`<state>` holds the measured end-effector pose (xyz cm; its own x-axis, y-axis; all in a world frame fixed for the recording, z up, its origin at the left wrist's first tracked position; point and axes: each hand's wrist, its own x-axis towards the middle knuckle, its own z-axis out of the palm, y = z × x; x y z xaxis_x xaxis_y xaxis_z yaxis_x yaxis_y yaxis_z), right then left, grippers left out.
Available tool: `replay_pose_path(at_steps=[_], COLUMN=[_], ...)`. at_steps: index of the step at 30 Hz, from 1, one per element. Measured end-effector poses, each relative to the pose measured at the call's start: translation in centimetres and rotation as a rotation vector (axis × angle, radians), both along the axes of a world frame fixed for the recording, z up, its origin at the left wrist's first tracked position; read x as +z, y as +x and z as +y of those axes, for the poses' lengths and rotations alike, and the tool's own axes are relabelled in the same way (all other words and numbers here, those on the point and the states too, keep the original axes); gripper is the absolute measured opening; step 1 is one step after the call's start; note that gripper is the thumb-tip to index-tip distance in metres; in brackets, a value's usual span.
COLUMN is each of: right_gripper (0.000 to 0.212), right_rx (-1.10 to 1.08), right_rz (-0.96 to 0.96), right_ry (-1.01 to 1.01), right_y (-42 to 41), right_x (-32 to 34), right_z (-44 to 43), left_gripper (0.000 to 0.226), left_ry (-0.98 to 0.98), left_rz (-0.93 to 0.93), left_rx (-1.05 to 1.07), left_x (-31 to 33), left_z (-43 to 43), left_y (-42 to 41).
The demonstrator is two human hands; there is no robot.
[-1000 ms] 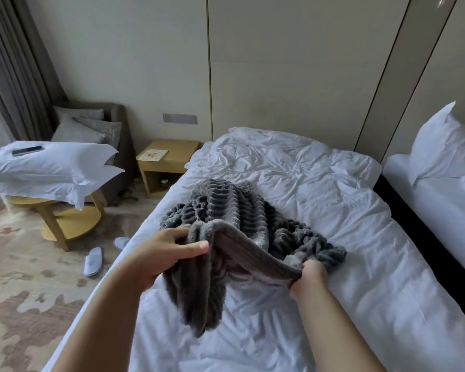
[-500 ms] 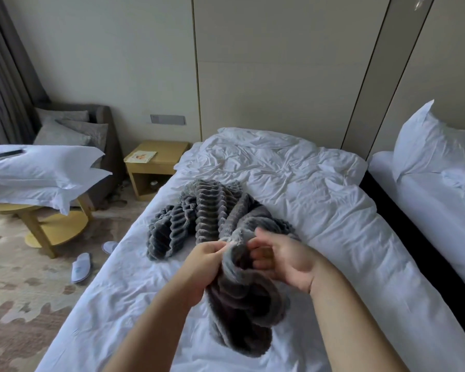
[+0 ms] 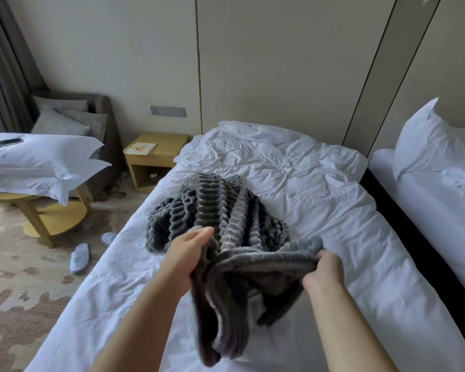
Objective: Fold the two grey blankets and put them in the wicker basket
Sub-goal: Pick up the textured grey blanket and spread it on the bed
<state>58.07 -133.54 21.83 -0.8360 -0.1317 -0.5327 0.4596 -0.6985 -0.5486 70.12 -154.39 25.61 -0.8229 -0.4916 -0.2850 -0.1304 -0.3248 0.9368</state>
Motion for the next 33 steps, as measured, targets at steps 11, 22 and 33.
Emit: replay_pose_path(at_steps=[11, 22, 33], right_gripper=[0.029, 0.007, 0.005], right_rx=[0.838, 0.526, -0.168], right_rz=[0.468, 0.066, 0.133], right_ry=[0.333, 0.639, 1.042], right_y=[4.8, 0.8, -6.7], right_x=[4.6, -0.7, -7.7], right_z=[-5.1, -4.1, 1.5], left_gripper=[0.017, 0.035, 0.017], left_ry=[0.086, -0.119, -0.039], left_rz=[-0.036, -0.183, -0.314], left_rx=[-0.112, -0.543, 0.615], left_x=[-0.1, -3.7, -11.1], left_z=[3.2, 3.6, 2.1], left_y=[-1.6, -2.0, -6.6])
